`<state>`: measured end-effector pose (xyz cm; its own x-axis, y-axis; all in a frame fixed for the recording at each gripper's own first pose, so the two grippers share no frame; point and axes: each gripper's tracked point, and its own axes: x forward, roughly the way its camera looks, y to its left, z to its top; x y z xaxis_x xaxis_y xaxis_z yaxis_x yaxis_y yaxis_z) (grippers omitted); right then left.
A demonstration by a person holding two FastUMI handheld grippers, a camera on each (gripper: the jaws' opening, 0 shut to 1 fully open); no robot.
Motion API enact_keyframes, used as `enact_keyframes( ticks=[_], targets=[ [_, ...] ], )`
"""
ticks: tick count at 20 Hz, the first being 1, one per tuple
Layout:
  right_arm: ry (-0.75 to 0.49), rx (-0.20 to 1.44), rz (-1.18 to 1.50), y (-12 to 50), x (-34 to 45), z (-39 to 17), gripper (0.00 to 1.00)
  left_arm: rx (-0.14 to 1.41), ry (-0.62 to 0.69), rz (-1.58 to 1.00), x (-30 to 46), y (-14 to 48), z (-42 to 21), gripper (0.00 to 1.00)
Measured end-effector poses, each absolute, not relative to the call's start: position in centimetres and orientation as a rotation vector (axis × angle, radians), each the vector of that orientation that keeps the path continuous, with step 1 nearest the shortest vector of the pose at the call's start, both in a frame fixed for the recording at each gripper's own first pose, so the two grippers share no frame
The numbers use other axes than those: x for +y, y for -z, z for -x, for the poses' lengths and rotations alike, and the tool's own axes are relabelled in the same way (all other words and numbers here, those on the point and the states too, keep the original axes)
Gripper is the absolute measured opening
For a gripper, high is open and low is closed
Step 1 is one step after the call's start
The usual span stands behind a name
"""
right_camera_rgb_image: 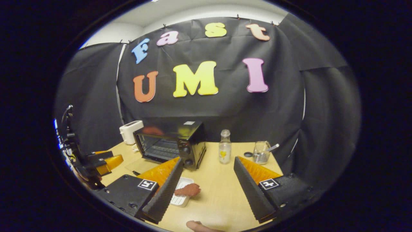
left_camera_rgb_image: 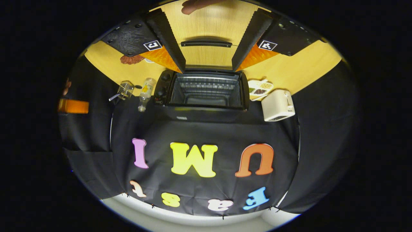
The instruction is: Open the electric oven with the left hand, put the food in, and close the electric oven.
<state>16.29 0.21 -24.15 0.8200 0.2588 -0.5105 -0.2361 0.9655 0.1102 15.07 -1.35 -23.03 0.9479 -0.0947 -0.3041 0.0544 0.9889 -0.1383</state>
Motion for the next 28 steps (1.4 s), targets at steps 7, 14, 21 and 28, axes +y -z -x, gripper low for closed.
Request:
enact_keyframes(
  ticks=[7,14,21,28],
  targets=[
    [-0.37,0.954,-0.217,35.5,2.7,-16.7,0.95,0.097,0.006,0.016,1.2,14.5,-12.7,0.93],
    [-0.486,1.197,-0.458,41.4,5.1,-15.8,0.49,0.15,0.011,0.05,2.1,16.0,-11.6,0.95],
    [-0.507,1.112,-0.383,37.8,5.3,-14.6,0.09,0.169,0.013,0.08,3.3,16.6,-10.4,0.95],
    [-0.515,0.876,-0.112,30.7,7.4,-14.1,0.09,0.174,0.013,0.074,5.0,16.3,-8.9,0.95]
  ],
)
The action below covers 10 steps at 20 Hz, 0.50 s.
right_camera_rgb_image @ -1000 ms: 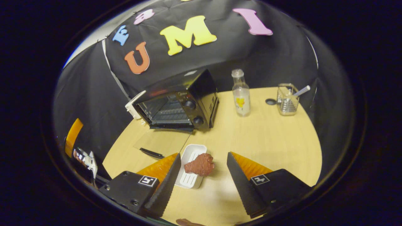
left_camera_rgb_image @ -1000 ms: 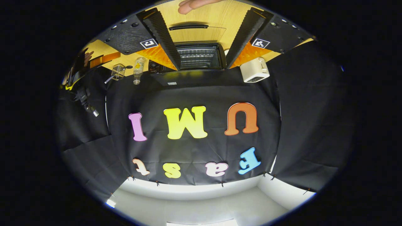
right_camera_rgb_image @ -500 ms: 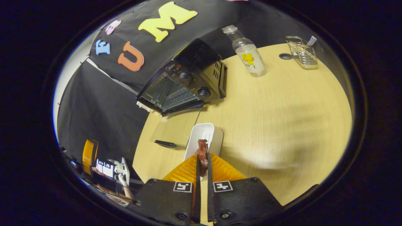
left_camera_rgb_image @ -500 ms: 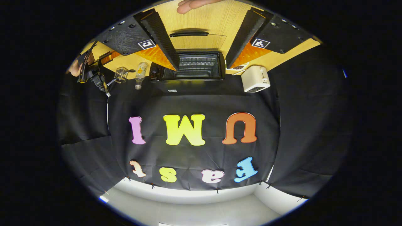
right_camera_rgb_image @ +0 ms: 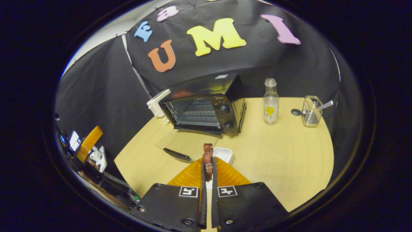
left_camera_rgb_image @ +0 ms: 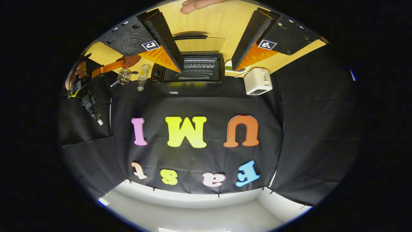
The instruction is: Open the electric oven with the left hand, put the food in, and close the electric oven.
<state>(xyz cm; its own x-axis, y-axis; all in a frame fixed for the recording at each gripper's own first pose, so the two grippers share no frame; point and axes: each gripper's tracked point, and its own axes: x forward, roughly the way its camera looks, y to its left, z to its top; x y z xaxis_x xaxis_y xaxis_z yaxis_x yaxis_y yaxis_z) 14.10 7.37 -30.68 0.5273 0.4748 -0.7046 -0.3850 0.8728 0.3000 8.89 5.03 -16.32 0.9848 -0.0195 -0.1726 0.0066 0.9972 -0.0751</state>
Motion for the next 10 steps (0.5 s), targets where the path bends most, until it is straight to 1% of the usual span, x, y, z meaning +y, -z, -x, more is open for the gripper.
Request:
enact_keyframes(
  ticks=[4,10],
  targets=[
    [-0.517,0.756,0.033,28.1,9.7,-13.9,0.09,0.181,0.019,0.057,5.6,16.4,-8.5,0.95],
    [-0.485,0.631,0.234,27.6,14.7,-14.7,0.09,0.196,0.023,0.059,6.8,17.3,-8.1,0.95]
  ],
)
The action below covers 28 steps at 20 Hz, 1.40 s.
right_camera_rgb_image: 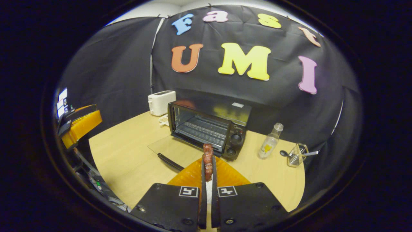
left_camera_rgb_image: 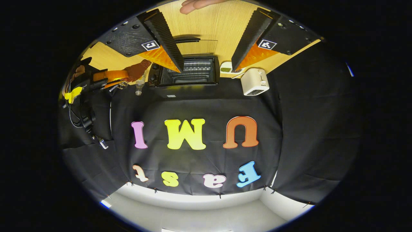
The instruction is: Open the electric oven with the left hand, put the food in, and close the electric oven.
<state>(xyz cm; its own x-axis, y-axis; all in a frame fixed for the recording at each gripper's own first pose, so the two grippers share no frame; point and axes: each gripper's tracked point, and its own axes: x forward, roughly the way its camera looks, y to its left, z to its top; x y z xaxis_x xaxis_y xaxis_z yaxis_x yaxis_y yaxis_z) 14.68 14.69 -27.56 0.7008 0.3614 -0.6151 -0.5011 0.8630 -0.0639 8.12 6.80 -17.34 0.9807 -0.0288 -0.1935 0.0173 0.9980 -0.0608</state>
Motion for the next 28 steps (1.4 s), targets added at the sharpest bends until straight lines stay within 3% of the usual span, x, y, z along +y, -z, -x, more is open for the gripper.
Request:
enact_keyframes(
  ticks=[8,18,24,28],
  targets=[
    [-0.475,0.558,0.264,30.8,22.2,-17.7,0.09,0.243,0.005,0.073,8.8,19.8,-7.9,0.95],
    [-0.374,0.476,0.232,35.1,25.1,-24.2,0.09,0.282,-0.021,0.048,9.8,22.2,-8.3,0.95],
    [-0.363,0.483,0.056,36.4,27.6,-27.8,0.09,0.29,-0.022,0.068,10.1,22.5,-9.2,0.95],
    [-0.354,0.586,-0.196,38.7,29.6,-30.1,0.08,0.288,-0.031,0.083,10.6,22.7,-9.5,0.95]
  ],
)
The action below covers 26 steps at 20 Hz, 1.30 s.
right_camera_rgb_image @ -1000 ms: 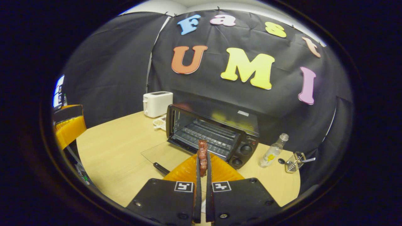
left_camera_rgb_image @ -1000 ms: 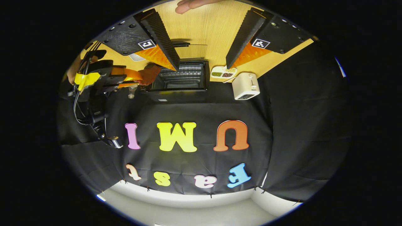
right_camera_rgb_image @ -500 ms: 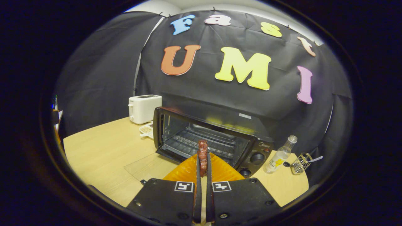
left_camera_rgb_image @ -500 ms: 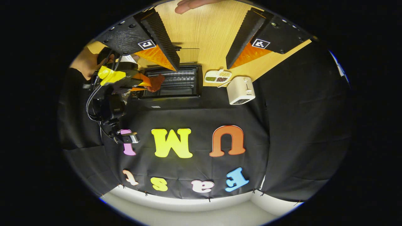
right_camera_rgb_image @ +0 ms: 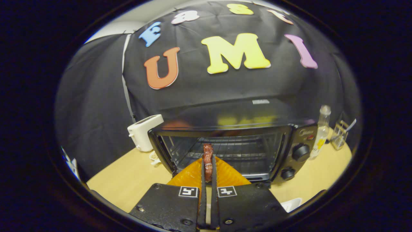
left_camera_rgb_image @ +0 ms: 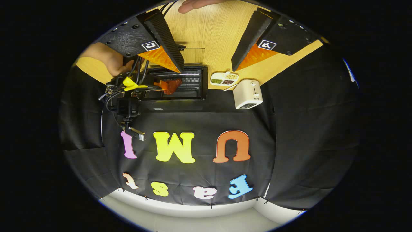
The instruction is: Open the electric oven with the left hand, put the food in, and close the electric oven.
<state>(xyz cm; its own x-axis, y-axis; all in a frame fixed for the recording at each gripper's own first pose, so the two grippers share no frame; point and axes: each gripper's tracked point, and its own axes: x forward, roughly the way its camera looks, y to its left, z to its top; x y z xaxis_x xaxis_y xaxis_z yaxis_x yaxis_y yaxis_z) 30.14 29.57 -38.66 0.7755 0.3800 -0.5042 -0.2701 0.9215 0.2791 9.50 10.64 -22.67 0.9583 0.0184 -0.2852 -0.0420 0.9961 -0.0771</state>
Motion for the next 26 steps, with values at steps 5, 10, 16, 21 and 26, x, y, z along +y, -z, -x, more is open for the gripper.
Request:
enact_keyframes(
  ticks=[5,10,16,21,26],
  targets=[
    [-0.288,0.614,-0.439,40.5,30.5,-33.3,0.1,0.297,-0.052,0.109,11.7,23.0,-9.5,0.95],
    [-0.197,0.641,-0.476,44.0,29.3,-35.2,0.15,0.317,-0.055,0.123,12.0,23.7,-9.5,0.95],
    [-0.144,0.633,-0.418,45.2,27.7,-35.9,0.27,0.333,-0.04,0.129,11.5,24.5,-9.6,0.93],
    [-0.071,0.619,-0.294,45.2,25.8,-35.7,0.34,0.35,-0.04,0.118,11.2,25.1,-9.7,0.93],
    [-0.006,0.557,-0.119,44.2,23.0,-34.8,0.4,0.355,-0.084,0.103,12.0,25.2,-9.3,0.94]
  ],
)
